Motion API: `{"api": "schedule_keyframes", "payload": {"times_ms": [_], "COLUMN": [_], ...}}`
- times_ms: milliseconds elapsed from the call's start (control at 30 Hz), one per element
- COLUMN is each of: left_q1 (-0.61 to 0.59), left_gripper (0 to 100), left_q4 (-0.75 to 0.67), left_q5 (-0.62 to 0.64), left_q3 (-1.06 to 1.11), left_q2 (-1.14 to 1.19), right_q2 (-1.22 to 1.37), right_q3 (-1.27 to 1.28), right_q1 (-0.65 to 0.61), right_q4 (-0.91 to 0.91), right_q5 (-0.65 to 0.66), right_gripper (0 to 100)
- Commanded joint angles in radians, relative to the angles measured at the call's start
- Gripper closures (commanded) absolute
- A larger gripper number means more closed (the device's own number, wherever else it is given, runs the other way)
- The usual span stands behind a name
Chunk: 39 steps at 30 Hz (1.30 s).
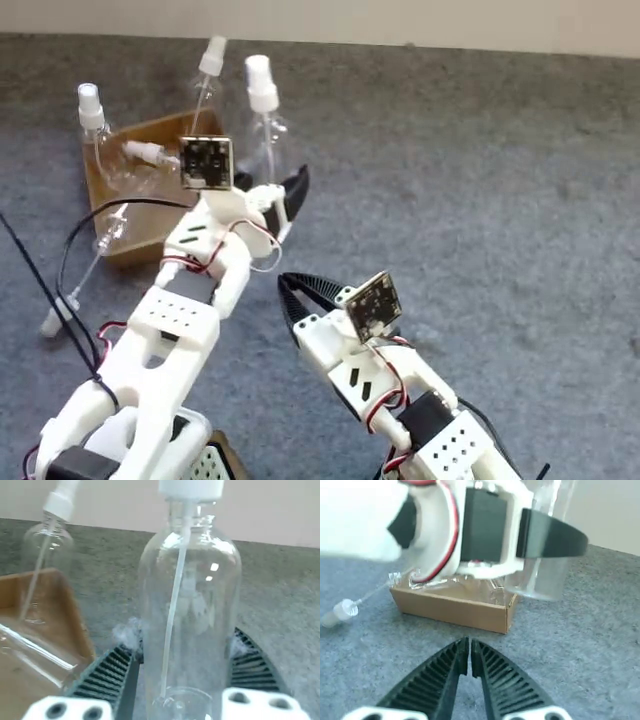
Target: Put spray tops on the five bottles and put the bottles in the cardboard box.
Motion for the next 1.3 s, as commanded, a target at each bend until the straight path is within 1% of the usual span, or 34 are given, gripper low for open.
{"api": "schedule_keyframes", "payload": {"times_ms": [0, 367, 567, 667, 767, 1000, 1267], "left_q1": [0.065, 0.159, 0.171, 0.188, 0.216, 0.226, 0.220], "left_gripper": [90, 90, 90, 90, 90, 90, 90], "left_q4": [0.002, 0.003, 0.006, 0.051, 0.126, 0.279, 0.307], "left_q5": [0.015, 0.017, 0.017, 0.017, 0.015, 0.015, 0.011], "left_q3": [-0.021, -0.018, -0.016, -0.018, -0.016, 0.019, 0.196], "left_q2": [-0.050, -0.051, -0.053, -0.058, -0.117, -0.292, -0.549], "right_q2": [-0.013, -0.013, -0.013, -0.013, -0.013, -0.013, -0.013], "right_q3": [0.105, 0.105, 0.105, 0.105, 0.105, 0.105, 0.105], "right_q1": [0.047, 0.064, 0.064, 0.064, 0.064, 0.064, 0.064], "right_q4": [-0.039, -0.039, -0.039, -0.038, -0.038, -0.036, -0.033], "right_q5": [-0.075, -0.078, -0.077, -0.077, -0.077, -0.077, -0.077], "right_gripper": [98.7, 98.7, 98.7, 98.7, 98.7, 98.7, 98.7]}}
